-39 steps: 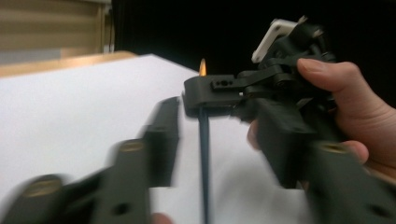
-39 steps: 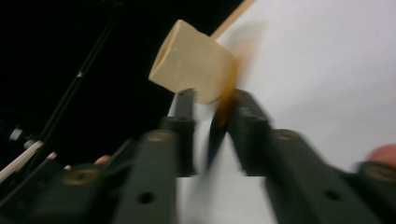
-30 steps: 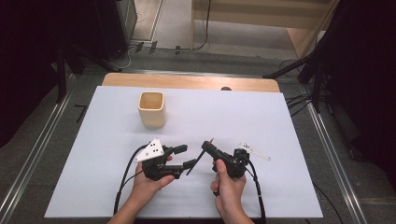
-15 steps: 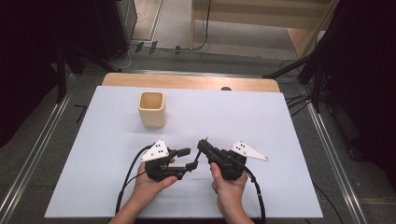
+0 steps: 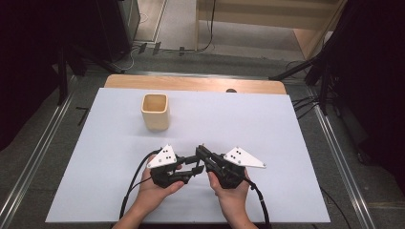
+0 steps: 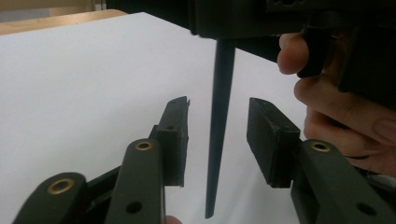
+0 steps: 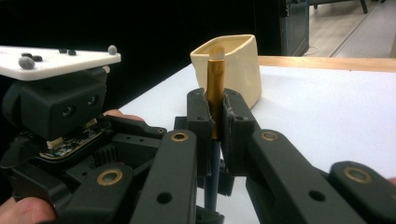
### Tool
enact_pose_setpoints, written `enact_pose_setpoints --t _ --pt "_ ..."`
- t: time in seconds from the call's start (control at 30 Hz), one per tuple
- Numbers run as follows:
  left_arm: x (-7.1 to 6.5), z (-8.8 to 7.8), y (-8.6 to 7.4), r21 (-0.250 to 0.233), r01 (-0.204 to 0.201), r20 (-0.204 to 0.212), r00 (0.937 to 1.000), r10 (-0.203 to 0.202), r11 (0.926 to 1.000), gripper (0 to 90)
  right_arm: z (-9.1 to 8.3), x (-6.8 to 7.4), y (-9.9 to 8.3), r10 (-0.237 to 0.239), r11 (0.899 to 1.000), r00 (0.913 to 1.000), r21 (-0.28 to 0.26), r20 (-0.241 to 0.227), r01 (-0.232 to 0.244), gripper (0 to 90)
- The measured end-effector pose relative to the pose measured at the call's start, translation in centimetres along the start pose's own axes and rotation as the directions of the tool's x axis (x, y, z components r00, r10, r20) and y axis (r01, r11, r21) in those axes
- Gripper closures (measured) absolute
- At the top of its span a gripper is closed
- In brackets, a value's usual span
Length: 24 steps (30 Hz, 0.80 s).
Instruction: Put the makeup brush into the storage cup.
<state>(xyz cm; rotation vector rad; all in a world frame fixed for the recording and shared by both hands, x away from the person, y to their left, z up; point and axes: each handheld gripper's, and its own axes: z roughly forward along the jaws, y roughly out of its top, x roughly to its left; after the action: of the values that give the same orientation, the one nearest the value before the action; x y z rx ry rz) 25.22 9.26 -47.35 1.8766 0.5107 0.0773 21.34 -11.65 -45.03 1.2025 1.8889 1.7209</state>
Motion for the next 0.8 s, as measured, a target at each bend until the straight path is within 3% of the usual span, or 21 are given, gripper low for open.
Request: enact_pose_setpoints --t 0.23,0.3,0.33,0.47,0.6,0.7,0.73,0.8 --pt "-0.2 0.1 0.2 0.001 0.002 0.007 1.0000 -0.002 1.0000 69.3 0.1 0.3 -0.1 -0.017 1.000 0.9998 0.006 -0.004 0.017 84.8" --pt "-0.2 0.0 0.1 0.003 0.007 0.007 0.9999 -0.007 1.0000 73.7 0.1 0.3 -0.1 -0.024 1.000 0.9997 0.009 -0.002 0.024 84.8" --pt "-0.1 0.0 0.1 0.009 0.006 0.002 1.0000 -0.006 0.9999 80.9 0.2 0.4 -0.1 -0.026 1.000 0.9996 0.010 -0.004 0.026 84.7" --pt "0.0 -0.2 0.2 0.011 0.009 -0.010 0.9999 -0.009 0.9999 84.0 0.2 0.4 -0.1 -0.033 0.999 0.9994 0.011 -0.008 0.033 81.8" --pt "0.3 -0.5 0.2 -0.002 0.022 -0.028 0.9994 -0.022 0.9998 84.2 0.1 0.1 -0.1 -0.027 1.000 0.9993 -0.011 -0.026 0.027 54.2" --pt "0.6 -0.8 0.2 -0.001 0.023 -0.038 0.9990 -0.023 0.9997 84.2 -0.3 -0.6 0.0 -0.027 1.000 0.9995 -0.008 0.019 0.027 27.9" --pt "0.6 -0.9 0.2 -0.008 0.025 -0.040 0.9989 -0.026 0.9997 84.2 -0.3 -0.6 0.0 -0.027 1.000 0.9995 -0.008 0.019 0.027 27.9" --pt "0.8 -1.0 0.2 -0.011 0.026 -0.046 0.9986 -0.026 0.9996 84.3 -0.6 -1.1 0.0 -0.029 1.000 0.9992 -0.010 0.029 0.029 18.9"
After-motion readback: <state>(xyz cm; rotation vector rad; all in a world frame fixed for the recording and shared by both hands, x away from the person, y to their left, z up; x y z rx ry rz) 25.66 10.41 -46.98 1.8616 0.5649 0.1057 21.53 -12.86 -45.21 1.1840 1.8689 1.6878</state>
